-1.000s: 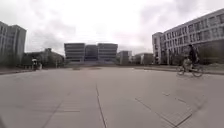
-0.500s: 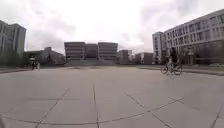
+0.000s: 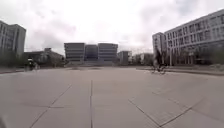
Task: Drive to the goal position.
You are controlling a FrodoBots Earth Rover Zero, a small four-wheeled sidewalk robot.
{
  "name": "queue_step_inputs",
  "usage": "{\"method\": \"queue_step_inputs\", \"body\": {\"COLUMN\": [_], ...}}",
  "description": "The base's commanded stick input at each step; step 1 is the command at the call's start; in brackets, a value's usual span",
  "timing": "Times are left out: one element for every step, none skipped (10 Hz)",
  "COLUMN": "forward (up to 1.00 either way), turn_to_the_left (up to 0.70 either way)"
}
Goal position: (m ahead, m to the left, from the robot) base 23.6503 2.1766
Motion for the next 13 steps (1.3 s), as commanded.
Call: {"method": "queue_step_inputs", "body": {"forward": [0.7, 0.7, 0.7, 0.7, 0.7, 0.7, 0.7, 0.7, 0.7, 0.7, 0.7, 0.7, 0.7], "turn_to_the_left": [-0.29, -0.08, 0.02, 0.02, 0.02, 0.02, 0.02, 0.02, 0.02, 0.02, 0.02, 0.02, 0.02]}}
